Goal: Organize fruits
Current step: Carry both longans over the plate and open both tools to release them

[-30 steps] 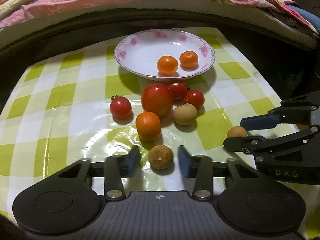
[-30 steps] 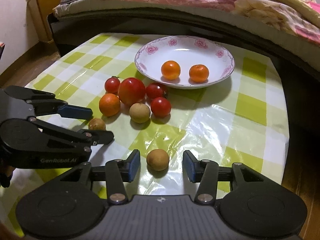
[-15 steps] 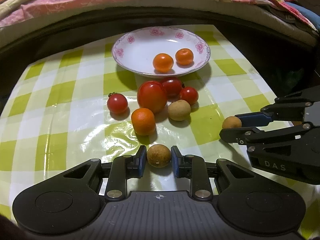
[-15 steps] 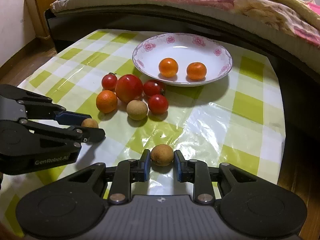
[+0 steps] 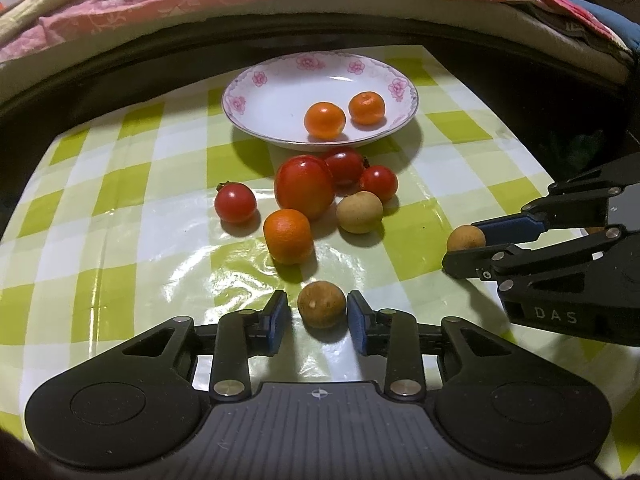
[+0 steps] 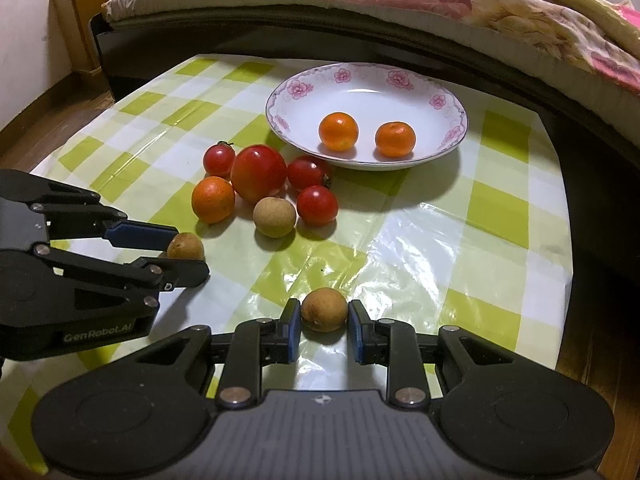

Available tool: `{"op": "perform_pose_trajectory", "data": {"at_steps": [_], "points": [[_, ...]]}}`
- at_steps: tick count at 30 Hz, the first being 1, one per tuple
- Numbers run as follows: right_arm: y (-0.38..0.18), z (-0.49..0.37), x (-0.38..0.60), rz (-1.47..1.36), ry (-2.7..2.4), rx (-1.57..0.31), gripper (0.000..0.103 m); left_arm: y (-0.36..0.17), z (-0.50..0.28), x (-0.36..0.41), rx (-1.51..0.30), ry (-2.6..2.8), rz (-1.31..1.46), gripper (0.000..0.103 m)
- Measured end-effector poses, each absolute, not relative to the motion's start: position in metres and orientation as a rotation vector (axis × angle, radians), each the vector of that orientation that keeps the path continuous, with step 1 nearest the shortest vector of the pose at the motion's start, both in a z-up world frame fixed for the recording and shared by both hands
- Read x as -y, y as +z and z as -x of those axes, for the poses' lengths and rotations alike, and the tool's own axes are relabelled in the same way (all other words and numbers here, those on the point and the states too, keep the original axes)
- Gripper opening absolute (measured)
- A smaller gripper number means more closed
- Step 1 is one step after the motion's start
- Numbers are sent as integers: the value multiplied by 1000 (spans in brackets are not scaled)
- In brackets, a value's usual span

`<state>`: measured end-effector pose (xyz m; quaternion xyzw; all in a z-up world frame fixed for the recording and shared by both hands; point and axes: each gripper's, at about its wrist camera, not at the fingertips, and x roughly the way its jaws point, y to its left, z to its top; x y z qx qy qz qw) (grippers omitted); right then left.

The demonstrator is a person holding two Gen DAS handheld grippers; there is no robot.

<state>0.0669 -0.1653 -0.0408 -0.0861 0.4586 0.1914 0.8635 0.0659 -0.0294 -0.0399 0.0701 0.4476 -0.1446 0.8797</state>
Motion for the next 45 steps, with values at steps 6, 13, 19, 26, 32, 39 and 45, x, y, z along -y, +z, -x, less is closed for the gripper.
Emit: {"op": "perform_pose_trajectory", "data": {"at_steps": [6, 13, 19, 26, 32, 39, 45], "points": [[-41, -67, 165, 179, 400, -962, 29, -40, -67, 29, -942, -311, -131, 34], [-39, -66, 163, 188, 407, -971, 28, -38, -71, 29, -957, -315, -112, 32], [-34, -66, 164, 175, 405, -957, 28, -28, -69, 33, -930, -331, -102, 32], [-25, -71, 168, 138, 398, -936, 28, -17, -77, 38, -894, -335, -87, 33], [-16, -83, 167, 120, 386, -904, 28, -8, -89, 41, -859, -330, -77, 33], [-7, -104, 171, 83, 365, -879, 28, 0, -111, 41, -826, -311, -59, 32], [-6, -127, 173, 66, 350, -862, 28, 0, -132, 44, -812, -291, -56, 31]]}}
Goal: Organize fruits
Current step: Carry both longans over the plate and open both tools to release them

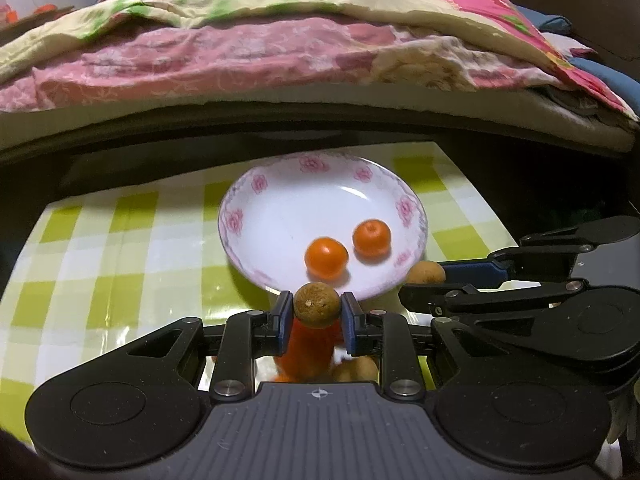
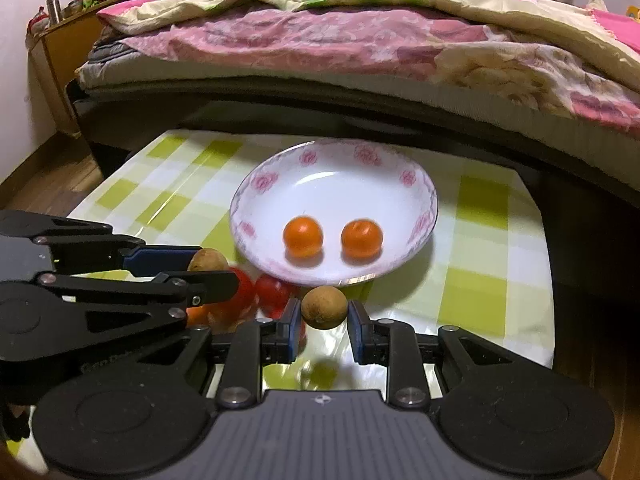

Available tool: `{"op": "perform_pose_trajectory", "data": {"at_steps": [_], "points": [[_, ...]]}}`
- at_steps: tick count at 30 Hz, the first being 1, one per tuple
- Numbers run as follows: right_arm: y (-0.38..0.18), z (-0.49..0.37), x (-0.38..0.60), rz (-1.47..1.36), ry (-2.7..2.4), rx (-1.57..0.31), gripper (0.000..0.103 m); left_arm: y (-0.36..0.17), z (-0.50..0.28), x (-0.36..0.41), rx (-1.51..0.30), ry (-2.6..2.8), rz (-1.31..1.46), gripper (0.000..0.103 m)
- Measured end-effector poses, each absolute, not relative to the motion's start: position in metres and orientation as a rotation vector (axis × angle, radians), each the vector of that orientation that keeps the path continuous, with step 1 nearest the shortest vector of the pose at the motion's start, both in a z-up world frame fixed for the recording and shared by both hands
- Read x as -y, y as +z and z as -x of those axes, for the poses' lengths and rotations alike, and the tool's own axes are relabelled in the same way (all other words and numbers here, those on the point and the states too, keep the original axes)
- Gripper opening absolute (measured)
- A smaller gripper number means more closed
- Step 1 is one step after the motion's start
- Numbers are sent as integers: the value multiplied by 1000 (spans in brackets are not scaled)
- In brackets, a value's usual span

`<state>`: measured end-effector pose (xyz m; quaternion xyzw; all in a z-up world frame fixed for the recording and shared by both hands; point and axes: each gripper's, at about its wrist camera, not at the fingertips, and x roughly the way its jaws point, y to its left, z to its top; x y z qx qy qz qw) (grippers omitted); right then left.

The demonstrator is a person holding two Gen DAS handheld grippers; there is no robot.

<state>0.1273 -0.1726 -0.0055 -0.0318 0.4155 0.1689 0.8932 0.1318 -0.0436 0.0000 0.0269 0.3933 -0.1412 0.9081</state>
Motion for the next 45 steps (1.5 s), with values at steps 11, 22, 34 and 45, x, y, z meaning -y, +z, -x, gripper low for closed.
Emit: {"op": "perform_pose_trajectory", "data": {"at_steps": [11, 22, 34, 45], "points": [[-17, -166, 169, 107, 345, -845, 28, -12, -163, 42, -823, -266, -46, 31], [-33, -185, 159, 168, 343, -850, 28, -25, -179, 43, -833, -256, -60, 31], [-39, -206, 160, 180, 331, -842, 30, -27, -193, 38, -831, -235, -52, 40], [-18, -202, 170, 139, 305, -784, 43, -4, -180, 32, -792, -228, -71, 61]]}}
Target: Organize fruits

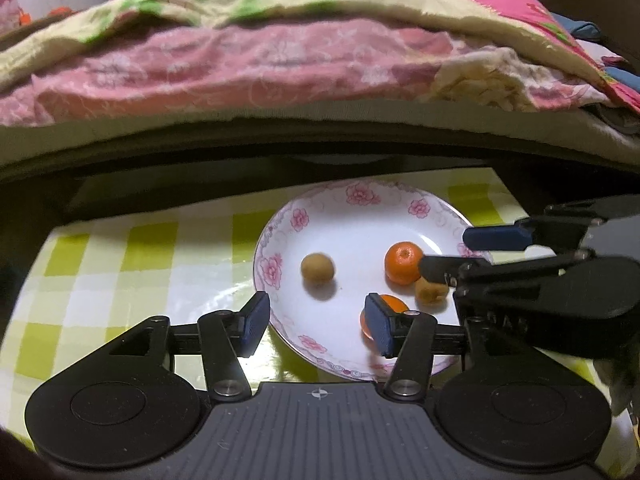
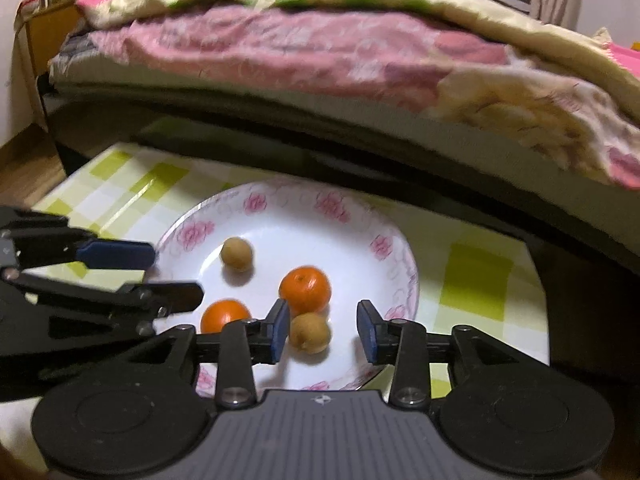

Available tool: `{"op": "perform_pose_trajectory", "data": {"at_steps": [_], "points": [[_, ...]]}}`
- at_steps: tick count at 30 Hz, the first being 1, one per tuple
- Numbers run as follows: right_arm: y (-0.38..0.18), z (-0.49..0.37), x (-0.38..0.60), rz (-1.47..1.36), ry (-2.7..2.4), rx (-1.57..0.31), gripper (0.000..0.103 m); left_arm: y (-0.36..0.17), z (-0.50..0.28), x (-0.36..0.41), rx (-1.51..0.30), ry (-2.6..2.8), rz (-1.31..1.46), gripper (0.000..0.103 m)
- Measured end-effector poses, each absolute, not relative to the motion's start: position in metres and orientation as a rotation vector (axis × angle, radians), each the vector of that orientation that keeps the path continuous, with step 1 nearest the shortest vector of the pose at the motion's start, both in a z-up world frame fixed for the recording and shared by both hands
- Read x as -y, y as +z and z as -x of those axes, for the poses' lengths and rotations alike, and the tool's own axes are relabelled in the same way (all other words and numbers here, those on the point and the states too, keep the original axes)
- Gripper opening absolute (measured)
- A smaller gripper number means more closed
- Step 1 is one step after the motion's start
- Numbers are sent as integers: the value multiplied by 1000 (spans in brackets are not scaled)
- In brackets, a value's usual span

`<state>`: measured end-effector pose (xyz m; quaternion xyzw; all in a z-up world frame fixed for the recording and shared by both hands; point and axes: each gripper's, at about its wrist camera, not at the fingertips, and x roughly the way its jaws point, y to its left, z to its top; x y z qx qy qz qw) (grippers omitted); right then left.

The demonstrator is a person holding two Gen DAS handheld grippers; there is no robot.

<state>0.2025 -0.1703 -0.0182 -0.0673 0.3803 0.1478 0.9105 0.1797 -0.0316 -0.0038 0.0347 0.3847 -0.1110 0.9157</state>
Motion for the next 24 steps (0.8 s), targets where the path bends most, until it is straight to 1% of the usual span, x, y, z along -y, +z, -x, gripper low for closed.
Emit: {"op": "perform_pose_trajectory", "data": {"at_steps": [5, 8, 20, 24], "points": [[0, -192, 175, 111, 304, -749, 44, 10, -167, 34, -775, -234, -88, 61], [6, -181, 175, 114, 308, -746, 45, 14, -158, 35, -773, -228, -96, 66], [10, -135, 179, 102, 272, -803, 45, 12, -113, 29, -824, -200, -84, 70], [10, -116, 176, 96, 282, -817, 46, 14, -98, 27, -826, -189, -67, 74]]}}
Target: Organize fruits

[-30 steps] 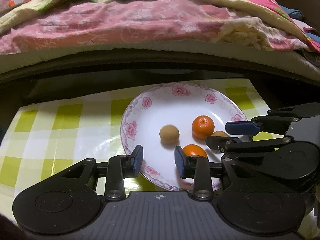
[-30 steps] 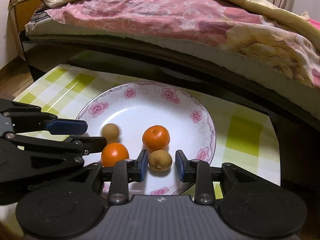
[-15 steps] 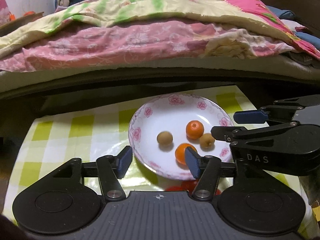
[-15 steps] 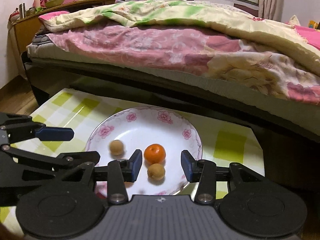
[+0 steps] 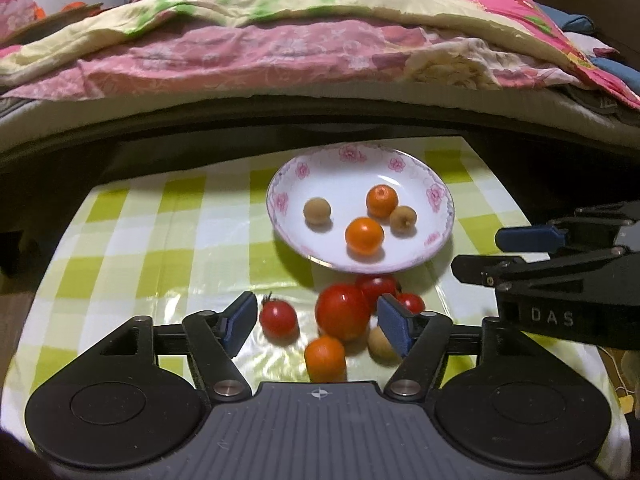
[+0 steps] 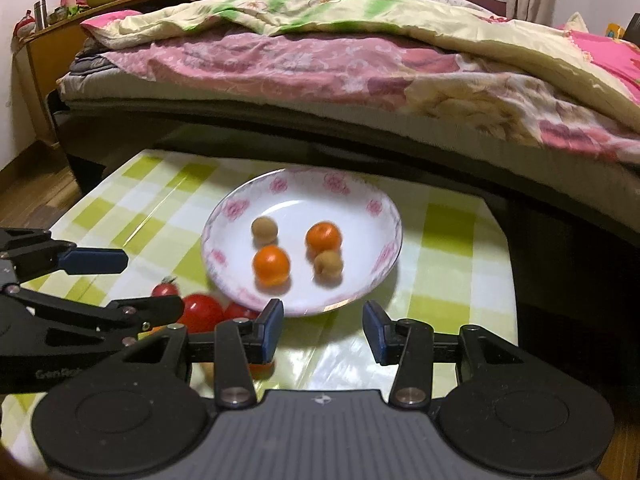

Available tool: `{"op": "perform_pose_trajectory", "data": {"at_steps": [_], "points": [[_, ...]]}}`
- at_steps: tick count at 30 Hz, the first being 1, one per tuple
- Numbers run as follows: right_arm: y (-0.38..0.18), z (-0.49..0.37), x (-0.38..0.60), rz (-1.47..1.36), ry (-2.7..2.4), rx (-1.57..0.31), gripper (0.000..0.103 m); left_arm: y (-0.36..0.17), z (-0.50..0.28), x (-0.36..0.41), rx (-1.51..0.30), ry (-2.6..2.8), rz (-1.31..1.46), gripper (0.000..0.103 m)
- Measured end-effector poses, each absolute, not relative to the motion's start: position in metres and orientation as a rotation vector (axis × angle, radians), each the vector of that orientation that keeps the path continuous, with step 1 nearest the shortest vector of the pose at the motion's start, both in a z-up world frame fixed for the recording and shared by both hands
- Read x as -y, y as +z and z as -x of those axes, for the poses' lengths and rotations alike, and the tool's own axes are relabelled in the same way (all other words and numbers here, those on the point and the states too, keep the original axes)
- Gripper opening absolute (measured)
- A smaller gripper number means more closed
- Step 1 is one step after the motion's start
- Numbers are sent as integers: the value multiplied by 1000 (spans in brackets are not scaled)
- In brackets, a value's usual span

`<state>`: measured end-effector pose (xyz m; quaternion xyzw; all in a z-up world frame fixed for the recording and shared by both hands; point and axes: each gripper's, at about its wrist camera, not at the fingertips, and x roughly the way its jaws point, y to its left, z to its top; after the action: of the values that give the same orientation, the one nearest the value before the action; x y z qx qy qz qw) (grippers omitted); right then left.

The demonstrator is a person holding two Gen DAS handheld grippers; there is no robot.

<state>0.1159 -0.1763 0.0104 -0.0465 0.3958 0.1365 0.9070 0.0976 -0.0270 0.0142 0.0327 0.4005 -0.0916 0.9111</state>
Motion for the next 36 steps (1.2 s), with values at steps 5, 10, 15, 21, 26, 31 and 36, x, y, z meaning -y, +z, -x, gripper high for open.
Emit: {"op": "perform_pose_trajectory", "data": {"at_steps": [5, 10, 15, 21, 26, 31, 36], "points": [[13, -96, 173, 69, 286, -840, 46, 15, -81, 27, -839, -182, -53, 74], [17, -81, 172, 44, 286, -852, 46, 17, -68, 28, -841, -174, -43, 75], [20, -71, 175, 15, 276, -859, 46, 17, -58, 28, -842, -175, -33, 77], [22, -63, 175, 5, 268, -860, 46, 19, -53, 28, -838, -173, -33, 78], [22, -61, 174, 5, 265, -864, 46, 20, -51, 27, -827, -168, -38, 80], [20, -62, 174, 9, 265, -871, 46, 16, -53, 26, -833, -160, -40, 82], [16, -65, 172, 15, 264, -888, 46, 12, -56, 26, -846, -153, -47, 84]]}}
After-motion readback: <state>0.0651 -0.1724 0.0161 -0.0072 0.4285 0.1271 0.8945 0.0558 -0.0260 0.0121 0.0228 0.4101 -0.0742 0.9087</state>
